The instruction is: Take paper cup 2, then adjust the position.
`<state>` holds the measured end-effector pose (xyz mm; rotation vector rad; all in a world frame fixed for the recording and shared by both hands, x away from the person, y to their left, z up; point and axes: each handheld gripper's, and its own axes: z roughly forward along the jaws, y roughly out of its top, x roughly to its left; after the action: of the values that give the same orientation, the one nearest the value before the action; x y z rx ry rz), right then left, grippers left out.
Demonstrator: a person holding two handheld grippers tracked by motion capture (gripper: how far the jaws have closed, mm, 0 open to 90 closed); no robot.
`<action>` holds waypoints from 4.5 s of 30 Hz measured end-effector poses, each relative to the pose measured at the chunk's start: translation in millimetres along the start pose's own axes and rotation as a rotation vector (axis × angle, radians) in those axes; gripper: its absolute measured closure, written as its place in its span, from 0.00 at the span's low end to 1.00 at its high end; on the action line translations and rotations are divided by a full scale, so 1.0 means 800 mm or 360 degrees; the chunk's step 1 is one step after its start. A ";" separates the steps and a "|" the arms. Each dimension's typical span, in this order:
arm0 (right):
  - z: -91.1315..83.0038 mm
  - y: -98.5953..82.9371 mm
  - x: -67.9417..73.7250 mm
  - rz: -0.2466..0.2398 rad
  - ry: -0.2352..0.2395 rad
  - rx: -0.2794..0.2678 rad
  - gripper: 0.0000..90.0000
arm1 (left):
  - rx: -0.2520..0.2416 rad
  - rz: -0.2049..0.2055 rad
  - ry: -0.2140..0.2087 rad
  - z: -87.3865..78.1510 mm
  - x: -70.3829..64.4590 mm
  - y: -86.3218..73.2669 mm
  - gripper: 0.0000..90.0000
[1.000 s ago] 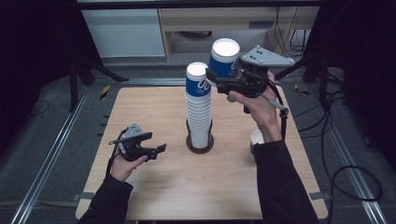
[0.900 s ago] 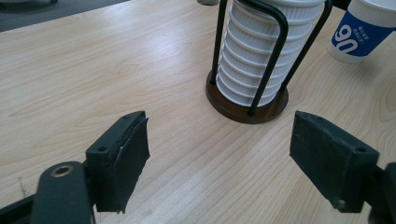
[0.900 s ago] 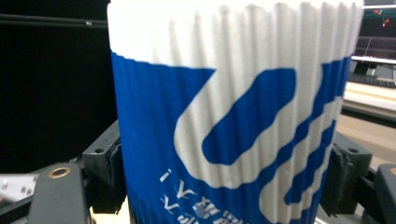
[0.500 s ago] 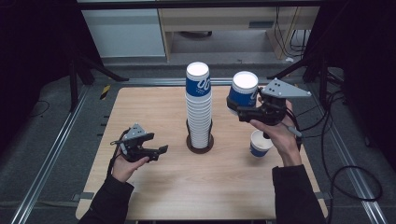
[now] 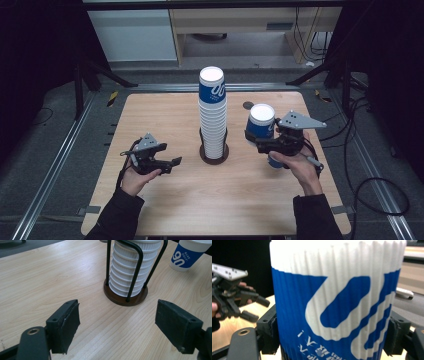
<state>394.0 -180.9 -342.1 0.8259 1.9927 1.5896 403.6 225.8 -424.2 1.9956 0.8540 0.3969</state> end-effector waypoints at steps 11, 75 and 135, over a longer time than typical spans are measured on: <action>0.009 -0.033 0.008 -0.0044 0.0069 0.0132 0.23 | 0.0005 0.0012 -0.0025 0.002 -0.005 0.001 0.21; 0.105 -0.107 0.099 -0.0456 0.0622 0.0634 0.23 | 0.0007 0.0223 -0.0418 0.005 -0.078 0.024 0.19; 0.117 -0.102 0.103 -0.0340 0.0640 0.0487 0.08 | -0.0068 0.0136 -0.0447 -0.005 -0.070 0.028 0.30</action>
<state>385.0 -70.1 -441.4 0.3928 2.5575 1.4309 370.9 180.7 -400.4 1.9938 0.5811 0.1749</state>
